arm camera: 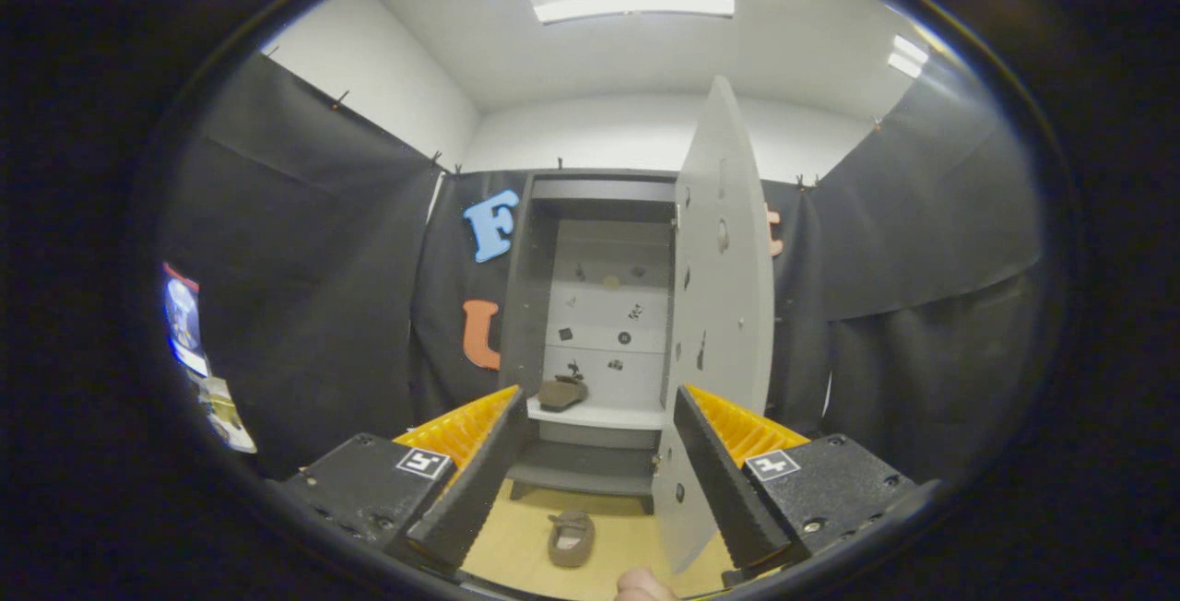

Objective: Open the shoe cabinet door, grab the shoes and put them into the shoe cabinet, then close the shoe cabinet door.

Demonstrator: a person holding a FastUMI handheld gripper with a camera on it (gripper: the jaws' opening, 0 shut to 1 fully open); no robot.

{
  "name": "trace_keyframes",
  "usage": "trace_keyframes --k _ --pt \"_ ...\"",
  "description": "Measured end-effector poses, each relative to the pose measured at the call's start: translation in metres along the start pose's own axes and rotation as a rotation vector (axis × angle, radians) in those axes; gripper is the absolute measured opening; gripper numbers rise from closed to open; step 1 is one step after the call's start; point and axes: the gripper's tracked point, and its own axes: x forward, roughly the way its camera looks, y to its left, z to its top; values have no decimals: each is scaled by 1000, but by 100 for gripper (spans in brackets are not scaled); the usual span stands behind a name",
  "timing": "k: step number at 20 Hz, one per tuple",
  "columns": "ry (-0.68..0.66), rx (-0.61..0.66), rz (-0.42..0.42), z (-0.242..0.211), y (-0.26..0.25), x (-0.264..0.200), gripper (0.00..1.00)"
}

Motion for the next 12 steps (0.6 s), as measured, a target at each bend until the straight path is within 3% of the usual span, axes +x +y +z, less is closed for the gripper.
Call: trace_keyframes --k 4,12 --pt "26 10 60 -33 23 29 100" --pt "178 100 56 -151 39 97 100"
